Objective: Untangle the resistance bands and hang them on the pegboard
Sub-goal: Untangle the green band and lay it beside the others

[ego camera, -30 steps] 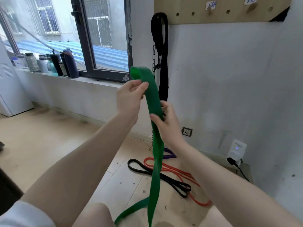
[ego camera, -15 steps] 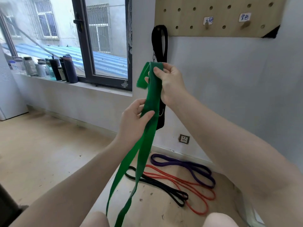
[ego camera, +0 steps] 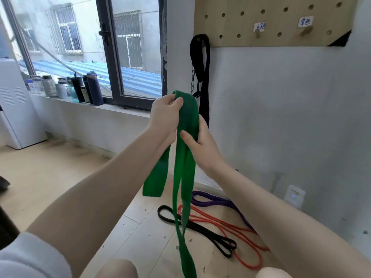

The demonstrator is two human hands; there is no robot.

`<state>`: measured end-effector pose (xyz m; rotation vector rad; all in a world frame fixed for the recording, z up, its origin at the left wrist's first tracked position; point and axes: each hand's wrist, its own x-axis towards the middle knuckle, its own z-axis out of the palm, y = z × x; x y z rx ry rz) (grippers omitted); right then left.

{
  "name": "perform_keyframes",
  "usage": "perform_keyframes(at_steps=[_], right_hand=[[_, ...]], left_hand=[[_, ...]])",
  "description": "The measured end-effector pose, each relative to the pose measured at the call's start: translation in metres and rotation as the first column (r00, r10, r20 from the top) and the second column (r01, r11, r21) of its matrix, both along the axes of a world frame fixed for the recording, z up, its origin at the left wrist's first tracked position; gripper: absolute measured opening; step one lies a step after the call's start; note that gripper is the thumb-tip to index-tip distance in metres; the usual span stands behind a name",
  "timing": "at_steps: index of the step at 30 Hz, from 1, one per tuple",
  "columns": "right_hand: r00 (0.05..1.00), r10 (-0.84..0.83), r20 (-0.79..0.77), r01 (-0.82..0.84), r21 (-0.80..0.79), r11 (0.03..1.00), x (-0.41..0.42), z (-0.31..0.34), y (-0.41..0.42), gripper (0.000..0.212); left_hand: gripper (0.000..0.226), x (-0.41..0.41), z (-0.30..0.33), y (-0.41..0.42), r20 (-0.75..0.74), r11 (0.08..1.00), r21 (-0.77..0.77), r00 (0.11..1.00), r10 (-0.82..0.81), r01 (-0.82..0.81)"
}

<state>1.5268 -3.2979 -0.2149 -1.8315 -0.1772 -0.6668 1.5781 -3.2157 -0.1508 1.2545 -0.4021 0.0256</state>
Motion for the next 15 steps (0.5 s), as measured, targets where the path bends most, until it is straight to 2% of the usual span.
perform_keyframes(at_steps=[3, 6, 10, 12, 15], right_hand=[[0.999, -0.023, 0.027, 0.024, -0.039, 0.999, 0.002, 0.013, -0.011, 0.037], [0.994, 0.064, -0.084, -0.065, -0.005, 0.998, -0.001, 0.006, -0.015, 0.039], [0.973, 0.074, -0.217, -0.072, 0.017, 0.997, -0.003, -0.015, -0.017, 0.037], [0.975, 0.052, -0.217, -0.042, 0.052, 0.998, -0.003, -0.018, -0.02, 0.032], [0.979, 0.024, -0.204, 0.011, 0.169, 0.986, 0.001, -0.019, -0.027, 0.027]], left_hand=[[0.031, -0.001, 0.004, -0.001, -0.006, 0.992, -0.09, 0.996, -0.087, 0.086], [0.033, 0.0, -0.006, 0.0, -0.081, 0.989, -0.094, 0.989, -0.124, 0.116], [0.031, 0.0, -0.029, -0.004, -0.197, 0.99, -0.023, 0.97, -0.141, 0.139], [0.027, 0.002, -0.039, -0.003, -0.171, 0.979, 0.031, 0.966, -0.192, 0.2], [0.02, -0.003, -0.063, 0.002, -0.178, 0.96, 0.174, 0.966, -0.187, 0.218]])
